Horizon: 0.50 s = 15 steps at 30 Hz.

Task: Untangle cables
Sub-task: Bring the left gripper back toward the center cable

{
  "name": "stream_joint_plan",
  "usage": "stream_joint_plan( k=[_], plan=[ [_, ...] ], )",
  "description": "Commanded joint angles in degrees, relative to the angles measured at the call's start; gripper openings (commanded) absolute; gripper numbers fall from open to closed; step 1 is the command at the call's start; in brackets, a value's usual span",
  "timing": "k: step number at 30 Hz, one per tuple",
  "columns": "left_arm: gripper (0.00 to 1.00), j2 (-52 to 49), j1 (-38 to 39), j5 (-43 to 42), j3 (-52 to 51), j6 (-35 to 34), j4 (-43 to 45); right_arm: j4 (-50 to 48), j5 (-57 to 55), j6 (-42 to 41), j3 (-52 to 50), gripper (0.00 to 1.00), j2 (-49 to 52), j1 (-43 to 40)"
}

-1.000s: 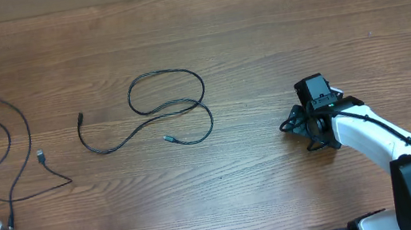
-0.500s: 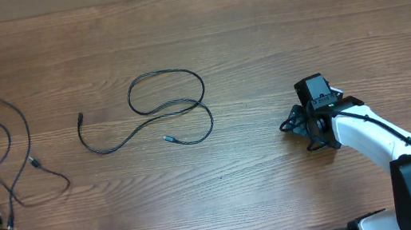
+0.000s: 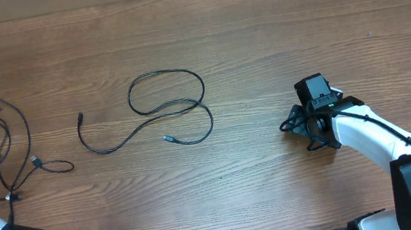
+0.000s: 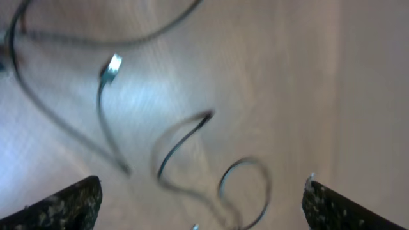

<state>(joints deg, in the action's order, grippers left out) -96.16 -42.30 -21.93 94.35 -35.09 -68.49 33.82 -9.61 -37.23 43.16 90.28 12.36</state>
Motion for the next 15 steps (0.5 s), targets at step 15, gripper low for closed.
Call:
stream_joint_plan(
  k=[15],
  plan=[
    [0.95, 0.15, 19.21, 24.24, -1.46, -5.64, -12.15, -0.55, 1.77, 0.17, -0.79, 0.88, 0.72, -0.44]
  ],
)
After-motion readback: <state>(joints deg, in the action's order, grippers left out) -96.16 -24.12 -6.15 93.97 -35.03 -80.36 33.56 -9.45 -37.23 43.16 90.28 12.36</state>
